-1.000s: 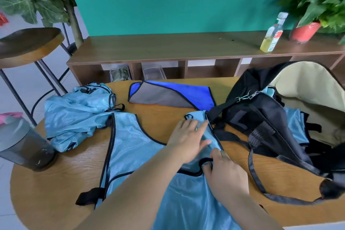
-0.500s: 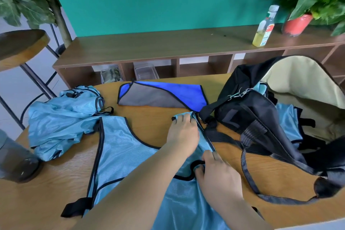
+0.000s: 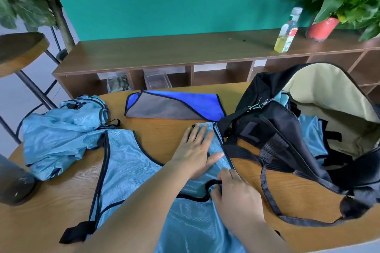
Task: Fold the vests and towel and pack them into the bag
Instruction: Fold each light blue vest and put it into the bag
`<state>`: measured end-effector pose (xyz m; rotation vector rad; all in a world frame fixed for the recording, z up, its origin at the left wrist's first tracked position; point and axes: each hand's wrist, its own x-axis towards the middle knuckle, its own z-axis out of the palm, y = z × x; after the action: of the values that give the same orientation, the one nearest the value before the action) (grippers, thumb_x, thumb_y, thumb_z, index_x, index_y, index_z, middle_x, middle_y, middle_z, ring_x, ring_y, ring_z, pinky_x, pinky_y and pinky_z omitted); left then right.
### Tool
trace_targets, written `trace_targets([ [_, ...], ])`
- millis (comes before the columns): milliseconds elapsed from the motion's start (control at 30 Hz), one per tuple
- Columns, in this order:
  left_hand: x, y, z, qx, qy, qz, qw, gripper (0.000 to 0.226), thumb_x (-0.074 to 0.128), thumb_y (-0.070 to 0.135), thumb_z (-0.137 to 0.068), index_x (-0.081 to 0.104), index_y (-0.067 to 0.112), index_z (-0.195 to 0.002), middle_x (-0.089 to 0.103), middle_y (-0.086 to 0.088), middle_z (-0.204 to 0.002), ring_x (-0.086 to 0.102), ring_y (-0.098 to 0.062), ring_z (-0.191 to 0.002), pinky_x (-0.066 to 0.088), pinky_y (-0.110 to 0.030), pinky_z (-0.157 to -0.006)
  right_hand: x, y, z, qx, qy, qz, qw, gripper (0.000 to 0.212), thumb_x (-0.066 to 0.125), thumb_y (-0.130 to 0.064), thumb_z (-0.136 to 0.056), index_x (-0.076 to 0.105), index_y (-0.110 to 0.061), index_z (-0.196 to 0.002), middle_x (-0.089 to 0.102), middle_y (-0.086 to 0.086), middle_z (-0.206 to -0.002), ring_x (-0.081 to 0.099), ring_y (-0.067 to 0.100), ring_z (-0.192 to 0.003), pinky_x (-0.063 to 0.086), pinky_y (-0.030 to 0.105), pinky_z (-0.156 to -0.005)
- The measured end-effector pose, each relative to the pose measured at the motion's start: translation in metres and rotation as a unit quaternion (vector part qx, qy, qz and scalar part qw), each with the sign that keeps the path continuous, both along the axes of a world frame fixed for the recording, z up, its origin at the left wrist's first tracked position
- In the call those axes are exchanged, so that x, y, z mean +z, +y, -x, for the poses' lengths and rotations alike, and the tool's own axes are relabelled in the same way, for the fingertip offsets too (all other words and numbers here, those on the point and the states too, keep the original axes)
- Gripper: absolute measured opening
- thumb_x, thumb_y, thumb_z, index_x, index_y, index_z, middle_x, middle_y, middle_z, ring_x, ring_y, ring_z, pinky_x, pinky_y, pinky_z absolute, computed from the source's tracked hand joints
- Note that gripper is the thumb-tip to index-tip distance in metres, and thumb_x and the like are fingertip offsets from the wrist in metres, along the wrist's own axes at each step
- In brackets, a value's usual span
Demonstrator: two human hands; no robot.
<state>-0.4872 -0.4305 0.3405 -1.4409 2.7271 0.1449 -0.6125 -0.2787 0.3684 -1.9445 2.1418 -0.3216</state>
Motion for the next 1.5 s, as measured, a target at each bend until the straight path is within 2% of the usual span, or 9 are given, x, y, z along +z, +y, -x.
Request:
trace_targets([
  [167,0.002,-0.002,0.019,-0.009,0.056,0.053,0.997,0.054,0.040,0.028,-0.109,0.036,0.005,-0.158,0.023,-0.013,-0.170,0.009,-0.029,-0.160,0.006,-0.042,-0.132,-0.001,0.003,0.002,0.010,-0.008,0.021,1.000,0.014,0.045,-0.046,-0.102,0.045,-0.033,-0.107,0.056,-0.012,-0.102,0.053,0.011,-0.088,0.042,0.028,-0.064],
  [267,-0.002,-0.003,0.044,0.003,0.083,-0.003,0.997,0.061,0.055,0.014,-0.101,0.036,0.008,-0.158,0.025,-0.008,-0.169,0.013,-0.026,-0.159,0.012,-0.037,-0.131,-0.005,0.004,0.003,0.013,-0.006,0.041,0.999,0.015,0.056,-0.045,-0.097,0.047,-0.034,-0.102,0.054,-0.014,-0.093,0.046,0.009,-0.078,0.033,0.024,-0.057],
  [467,-0.011,-0.004,0.043,0.024,0.036,-0.012,0.999,0.091,-0.009,0.068,-0.094,0.011,0.020,-0.168,0.000,-0.004,-0.177,-0.009,-0.028,-0.162,-0.003,-0.046,-0.131,-0.014,0.004,0.010,0.007,-0.014,0.046,0.999,0.020,0.068,-0.038,-0.083,0.049,-0.036,-0.090,0.050,-0.017,-0.071,0.041,0.005,-0.057,0.017,0.014,-0.045],
  [533,-0.006,-0.003,0.038,0.014,0.049,-0.015,0.999,0.093,-0.011,0.073,-0.095,0.008,0.019,-0.168,-0.003,-0.004,-0.177,-0.014,-0.024,-0.161,-0.005,-0.045,-0.131,-0.017,0.005,0.012,0.005,-0.015,0.053,0.998,0.020,0.066,-0.039,-0.086,0.047,-0.036,-0.090,0.050,-0.016,-0.070,0.043,0.006,-0.056,0.019,0.015,-0.044],
  [767,0.044,0.039,-0.055,0.112,0.386,0.116,0.908,0.037,0.048,0.027,-0.110,0.056,0.018,-0.145,0.050,0.007,-0.150,0.039,-0.012,-0.144,0.029,-0.030,-0.122,-0.009,0.009,0.025,0.009,-0.102,0.038,0.994,0.011,0.058,-0.045,-0.101,0.050,-0.038,-0.104,0.058,-0.014,-0.072,0.055,0.010,-0.057,0.036,0.022,-0.050],
  [967,0.040,0.130,-0.184,0.184,0.310,0.085,0.929,0.027,0.052,0.048,-0.102,0.065,0.033,-0.120,0.059,0.025,-0.109,0.057,-0.001,-0.104,0.052,-0.034,-0.089,-0.008,0.020,0.042,-0.024,-0.235,0.072,0.969,0.012,0.063,-0.036,-0.102,0.054,-0.040,-0.097,0.064,-0.008,-0.065,0.059,0.013,-0.053,0.046,0.036,-0.049],
  [1167,0.013,0.181,-0.233,0.174,0.090,0.046,0.979,0.069,0.048,0.078,-0.089,0.061,0.032,-0.139,0.055,0.015,-0.132,0.052,-0.014,-0.124,0.047,-0.035,-0.099,-0.005,0.030,0.041,-0.090,-0.312,0.108,0.940,0.007,0.065,-0.032,-0.103,0.060,-0.038,-0.103,0.068,-0.007,-0.078,0.061,0.011,-0.068,0.052,0.039,-0.060],
  [1333,0.018,0.178,-0.231,0.235,0.123,0.008,0.964,0.057,0.064,0.064,-0.092,0.055,0.035,-0.141,0.056,0.010,-0.130,0.050,-0.015,-0.125,0.043,-0.034,-0.103,0.006,0.035,0.036,-0.100,-0.327,0.102,0.934,0.006,0.065,-0.033,-0.103,0.062,-0.038,-0.101,0.070,-0.009,-0.086,0.064,0.014,-0.076,0.047,0.031,-0.059],
  [1500,0.033,0.176,-0.237,0.316,0.231,-0.047,0.919,0.014,0.075,0.036,-0.092,0.066,0.028,-0.085,0.061,0.010,-0.083,0.060,-0.017,-0.084,0.047,-0.033,-0.073,0.014,0.041,0.037,-0.095,-0.351,0.107,0.925,0.003,0.064,-0.036,-0.103,0.064,-0.037,-0.101,0.071,-0.002,-0.084,0.066,0.026,-0.078,0.052,0.040,-0.064],
])
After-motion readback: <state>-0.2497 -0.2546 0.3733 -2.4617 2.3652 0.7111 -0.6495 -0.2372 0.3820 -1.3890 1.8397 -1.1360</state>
